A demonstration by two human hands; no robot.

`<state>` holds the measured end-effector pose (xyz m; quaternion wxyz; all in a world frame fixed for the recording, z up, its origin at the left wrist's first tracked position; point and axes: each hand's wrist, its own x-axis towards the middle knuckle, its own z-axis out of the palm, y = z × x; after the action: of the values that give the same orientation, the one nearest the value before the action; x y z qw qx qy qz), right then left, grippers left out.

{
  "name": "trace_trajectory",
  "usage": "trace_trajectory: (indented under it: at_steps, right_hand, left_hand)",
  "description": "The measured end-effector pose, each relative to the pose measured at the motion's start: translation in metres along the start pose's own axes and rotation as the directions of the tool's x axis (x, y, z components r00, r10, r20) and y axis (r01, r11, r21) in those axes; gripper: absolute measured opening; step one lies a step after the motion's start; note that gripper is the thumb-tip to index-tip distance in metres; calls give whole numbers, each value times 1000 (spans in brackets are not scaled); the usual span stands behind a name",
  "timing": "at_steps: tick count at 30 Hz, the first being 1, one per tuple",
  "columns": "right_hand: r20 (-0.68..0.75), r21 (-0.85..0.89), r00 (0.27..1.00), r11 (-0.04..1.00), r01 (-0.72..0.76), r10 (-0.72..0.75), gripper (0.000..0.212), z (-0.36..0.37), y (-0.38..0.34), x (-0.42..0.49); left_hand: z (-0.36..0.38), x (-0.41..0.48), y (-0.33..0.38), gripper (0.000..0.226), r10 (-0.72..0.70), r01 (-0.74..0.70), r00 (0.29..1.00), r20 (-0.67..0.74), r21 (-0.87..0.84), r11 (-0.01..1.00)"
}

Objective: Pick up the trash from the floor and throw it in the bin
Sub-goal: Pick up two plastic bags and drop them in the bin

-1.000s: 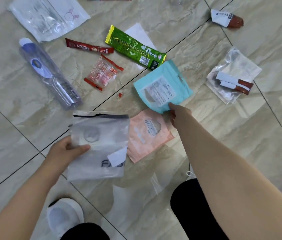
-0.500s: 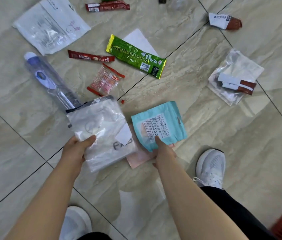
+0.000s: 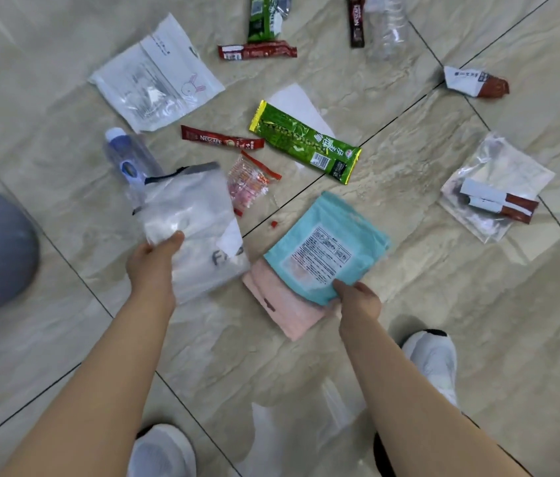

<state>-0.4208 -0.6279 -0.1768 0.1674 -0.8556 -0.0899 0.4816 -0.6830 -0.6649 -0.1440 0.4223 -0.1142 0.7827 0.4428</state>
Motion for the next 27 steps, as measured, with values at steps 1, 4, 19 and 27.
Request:
trace_trajectory:
  at_steps: [1,4,19,27]
  right_hand:
    - [23,-86,996,992,92,-90,15,-1,-3,-2]
    - [129,-246,952,920,303,-279,22,1,-18,-8]
    - [419,-458,796,656,600,-436,13,60,-131,-7]
    - [502,-541,738,502,675,-451,6,54,-179,-79]
  left_hand:
    - [4,6,5,11,14,-15,999,-36,-20,1000]
    - [12,31,16,26,60,-60,985,-164,3,998]
    - [28,81,29,53,-73,88,989,-129,114,990]
    - [-16,15,75,35,-121,133,985,-123,91,987]
